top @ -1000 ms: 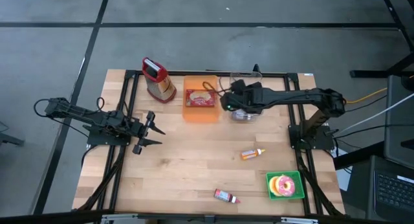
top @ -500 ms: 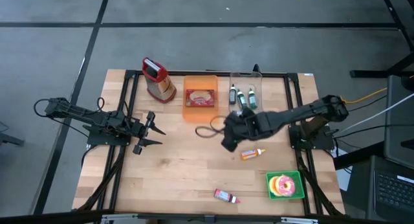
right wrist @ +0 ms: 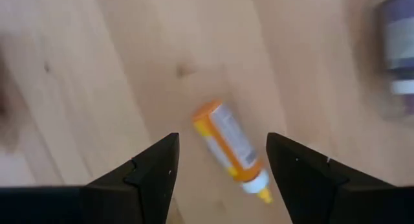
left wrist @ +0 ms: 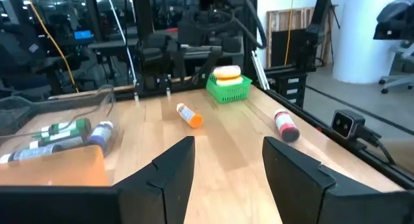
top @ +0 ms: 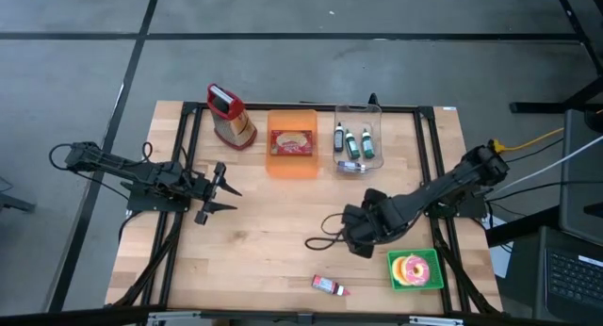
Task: Pick & Place Food Item
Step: Put the orange food coloring into the transparent bin
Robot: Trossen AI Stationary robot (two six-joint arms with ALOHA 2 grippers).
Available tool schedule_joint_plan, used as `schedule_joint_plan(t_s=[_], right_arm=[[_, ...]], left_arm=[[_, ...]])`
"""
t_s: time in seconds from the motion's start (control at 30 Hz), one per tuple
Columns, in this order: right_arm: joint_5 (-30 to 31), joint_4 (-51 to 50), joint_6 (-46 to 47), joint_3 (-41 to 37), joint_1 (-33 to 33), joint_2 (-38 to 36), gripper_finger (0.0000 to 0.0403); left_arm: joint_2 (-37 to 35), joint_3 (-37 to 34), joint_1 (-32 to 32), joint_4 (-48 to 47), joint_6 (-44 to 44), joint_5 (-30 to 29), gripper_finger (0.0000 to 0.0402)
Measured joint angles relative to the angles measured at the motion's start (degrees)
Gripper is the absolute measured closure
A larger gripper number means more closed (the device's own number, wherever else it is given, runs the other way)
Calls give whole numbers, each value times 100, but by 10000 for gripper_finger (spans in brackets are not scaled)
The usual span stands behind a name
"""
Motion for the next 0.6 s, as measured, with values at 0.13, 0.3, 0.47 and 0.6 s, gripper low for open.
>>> schedule_joint_plan(t_s=[0.13, 0.3, 0.47, 0.6], right_arm=[[-443, 33, 27, -385, 79, 2, 168], [-663, 363, 125, -784, 82, 2, 168], [-655, 795, 82, -1088, 36, 2, 168], [-644, 965, 39, -1313, -35, 2, 168]], left_arm=[[36, 0, 0, 18, 2, -42, 224], [37, 0, 0, 31, 39, -64, 224], [39, 0, 0, 28, 42, -66, 224], [39, 0, 0, 28, 42, -66, 224]])
